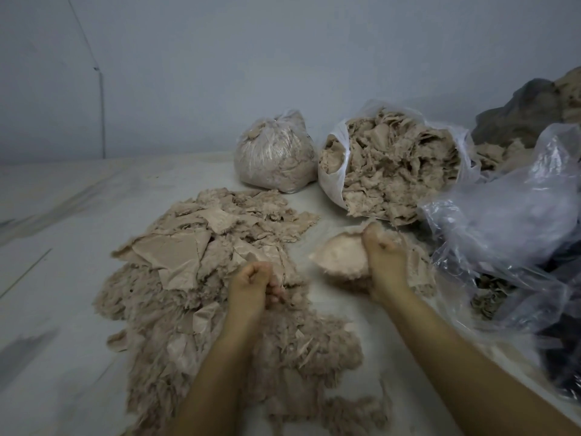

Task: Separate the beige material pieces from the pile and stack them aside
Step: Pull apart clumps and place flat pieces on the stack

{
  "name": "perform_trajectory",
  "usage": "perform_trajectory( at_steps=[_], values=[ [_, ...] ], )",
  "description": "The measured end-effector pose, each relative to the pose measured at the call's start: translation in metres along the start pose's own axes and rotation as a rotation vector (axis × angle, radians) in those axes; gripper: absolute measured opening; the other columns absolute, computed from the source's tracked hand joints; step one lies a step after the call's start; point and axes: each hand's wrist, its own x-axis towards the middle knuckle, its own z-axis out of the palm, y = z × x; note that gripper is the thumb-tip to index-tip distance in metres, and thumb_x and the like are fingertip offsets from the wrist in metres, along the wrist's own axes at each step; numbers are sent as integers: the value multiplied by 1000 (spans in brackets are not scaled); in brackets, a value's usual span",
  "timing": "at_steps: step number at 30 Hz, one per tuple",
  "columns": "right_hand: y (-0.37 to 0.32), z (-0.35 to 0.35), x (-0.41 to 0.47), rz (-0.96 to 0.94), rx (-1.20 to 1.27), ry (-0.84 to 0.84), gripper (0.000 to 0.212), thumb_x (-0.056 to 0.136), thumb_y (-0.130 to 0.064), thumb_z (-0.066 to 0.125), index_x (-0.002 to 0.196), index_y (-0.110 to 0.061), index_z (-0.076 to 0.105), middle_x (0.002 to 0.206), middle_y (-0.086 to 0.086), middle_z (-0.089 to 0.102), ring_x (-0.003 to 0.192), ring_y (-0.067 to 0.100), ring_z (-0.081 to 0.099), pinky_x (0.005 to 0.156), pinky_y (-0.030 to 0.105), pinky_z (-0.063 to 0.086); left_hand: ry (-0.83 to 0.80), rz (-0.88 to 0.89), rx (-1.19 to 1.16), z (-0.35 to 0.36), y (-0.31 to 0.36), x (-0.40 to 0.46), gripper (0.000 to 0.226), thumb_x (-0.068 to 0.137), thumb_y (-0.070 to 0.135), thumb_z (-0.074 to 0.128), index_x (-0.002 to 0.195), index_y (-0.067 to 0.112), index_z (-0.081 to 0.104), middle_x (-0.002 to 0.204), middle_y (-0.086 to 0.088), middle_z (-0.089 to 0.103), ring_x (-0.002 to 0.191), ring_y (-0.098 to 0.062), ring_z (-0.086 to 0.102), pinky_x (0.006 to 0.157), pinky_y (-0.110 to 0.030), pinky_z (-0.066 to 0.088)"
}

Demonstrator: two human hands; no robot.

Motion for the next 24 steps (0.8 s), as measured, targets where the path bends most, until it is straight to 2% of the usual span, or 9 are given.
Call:
perform_trajectory(
  at_steps=[3,6,8,9,11,14,18,22,24],
  values=[
    [-8,-26,36,-96,-548,126,51,91,-41,58,128,-8,49,127,15,53,106,33,55,95,35,45,238,280,435,-14,3,3,4,92,22,59,96,24,58,98,2,57,74,-1,54,62,-7,41],
    [3,-30,31,-267,-681,136,44,90,-28,58,131,-17,46,131,15,43,96,26,50,85,36,39,326,206,638,-28,-1,13,58,85,30,67,135,20,41,130,-2,38,99,-12,51,84,-23,40],
    [17,-23,22,-302,-827,-61,35,92,-23,53,127,-17,53,129,13,44,97,24,52,82,31,38,216,136,655,-29,-3,18,39,84,21,66,121,15,56,114,-3,55,98,-20,53,82,-27,41],
    [24,-21,16,-257,-915,-160,36,94,-22,51,130,-17,52,132,12,40,102,26,54,85,31,39,142,136,675,-29,-5,17,11,84,13,63,94,17,65,91,0,60,86,-18,54,73,-25,40],
    [30,-15,3,-266,-961,-169,36,96,-21,48,131,-16,52,132,9,36,103,30,56,85,32,42,66,137,699,-28,-11,17,29,80,4,59,57,21,55,59,9,53,64,-15,51,54,-18,36],
    [29,15,-17,-389,-758,-218,24,96,-32,49,111,-18,63,112,3,53,91,19,57,75,26,39,-1,41,653,-33,-15,15,30,79,5,62,55,23,59,57,15,59,60,-6,54,53,-14,37],
    [37,61,-28,-55,-641,-519,45,90,-51,56,119,-17,61,112,1,63,102,19,59,83,26,42,-311,79,705,-45,-8,9,38,80,-1,58,52,24,55,50,18,57,53,4,50,56,-17,38],
    [53,73,-26,25,-353,-473,25,86,-26,70,65,-19,58,63,-8,56,62,10,51,55,18,40,-609,52,803,-63,1,2,41,82,1,63,52,26,54,54,14,55,55,5,51,60,-14,39],
    [52,72,-26,-50,-381,-406,28,89,-19,65,63,-23,55,63,-12,57,63,8,52,51,13,38,-570,-17,782,-68,5,3,49,83,22,71,41,24,47,50,10,46,50,-4,45,57,-19,38]
  ],
)
